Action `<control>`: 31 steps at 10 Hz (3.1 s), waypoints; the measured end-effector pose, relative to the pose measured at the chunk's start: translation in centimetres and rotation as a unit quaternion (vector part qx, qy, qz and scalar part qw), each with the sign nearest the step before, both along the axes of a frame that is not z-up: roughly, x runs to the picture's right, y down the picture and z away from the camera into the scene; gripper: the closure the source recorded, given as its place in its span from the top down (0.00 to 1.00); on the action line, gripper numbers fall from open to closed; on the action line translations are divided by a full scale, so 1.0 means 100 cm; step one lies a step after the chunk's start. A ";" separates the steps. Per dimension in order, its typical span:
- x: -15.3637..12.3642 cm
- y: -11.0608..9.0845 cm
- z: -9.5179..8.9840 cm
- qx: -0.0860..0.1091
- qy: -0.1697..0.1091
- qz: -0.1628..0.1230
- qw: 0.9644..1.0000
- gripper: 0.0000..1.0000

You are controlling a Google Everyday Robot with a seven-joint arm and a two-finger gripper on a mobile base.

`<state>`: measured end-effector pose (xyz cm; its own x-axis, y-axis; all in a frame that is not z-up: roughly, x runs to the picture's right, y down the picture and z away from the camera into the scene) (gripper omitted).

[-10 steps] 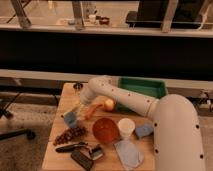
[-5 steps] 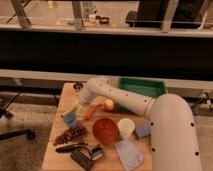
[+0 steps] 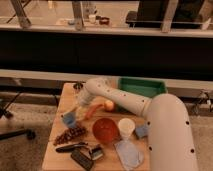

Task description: Place banana in tray

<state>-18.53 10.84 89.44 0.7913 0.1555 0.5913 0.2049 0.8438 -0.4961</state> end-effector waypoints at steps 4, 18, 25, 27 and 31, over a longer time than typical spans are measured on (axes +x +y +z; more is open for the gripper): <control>-0.001 0.007 0.002 -0.009 -0.004 -0.004 1.000 0.64; 0.001 0.006 -0.022 -0.016 -0.017 0.002 1.000 0.00; 0.001 -0.038 -0.072 0.003 -0.006 0.020 1.000 0.00; 0.011 -0.055 -0.075 0.006 0.006 0.037 0.999 0.00; 0.059 -0.090 -0.072 0.008 0.051 0.080 0.995 0.00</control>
<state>-12.68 1.81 82.19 0.8129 0.2753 0.5133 0.0166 0.8700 -0.4928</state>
